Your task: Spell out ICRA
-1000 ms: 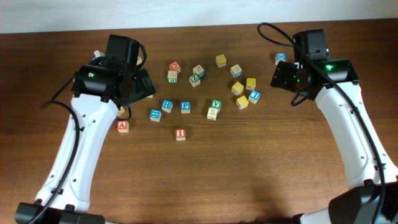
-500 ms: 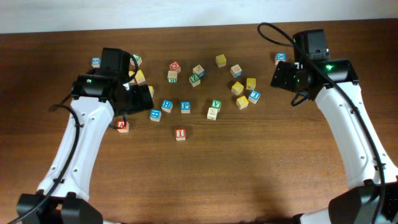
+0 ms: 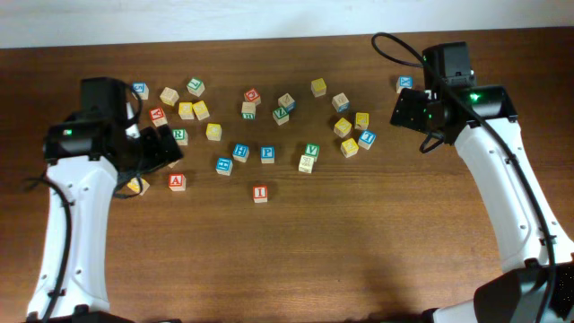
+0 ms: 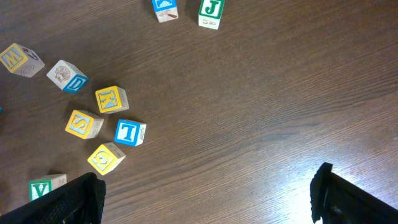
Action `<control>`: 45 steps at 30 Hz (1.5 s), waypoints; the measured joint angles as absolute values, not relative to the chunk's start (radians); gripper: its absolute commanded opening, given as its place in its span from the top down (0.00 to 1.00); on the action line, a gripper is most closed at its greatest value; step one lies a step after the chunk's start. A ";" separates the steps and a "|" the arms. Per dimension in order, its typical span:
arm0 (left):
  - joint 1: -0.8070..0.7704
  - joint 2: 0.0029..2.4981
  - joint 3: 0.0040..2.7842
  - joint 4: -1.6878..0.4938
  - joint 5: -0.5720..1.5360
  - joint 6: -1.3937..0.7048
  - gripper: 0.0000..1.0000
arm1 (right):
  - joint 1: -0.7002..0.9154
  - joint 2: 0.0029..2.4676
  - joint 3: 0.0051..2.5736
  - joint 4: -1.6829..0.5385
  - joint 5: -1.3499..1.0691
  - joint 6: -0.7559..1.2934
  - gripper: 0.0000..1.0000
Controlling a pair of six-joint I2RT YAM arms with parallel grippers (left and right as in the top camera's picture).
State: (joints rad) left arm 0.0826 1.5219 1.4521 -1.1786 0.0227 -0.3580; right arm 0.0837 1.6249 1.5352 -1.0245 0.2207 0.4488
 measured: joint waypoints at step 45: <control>-0.025 1.685 1.236 -0.454 -0.250 -0.447 0.01 | 0.084 1.625 1.535 -1.024 0.221 0.449 0.02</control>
State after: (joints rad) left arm -0.0254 1.6848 1.2358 -0.4538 -0.2497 -0.4465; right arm 0.0837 1.6249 1.5352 -1.0241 0.2207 0.4492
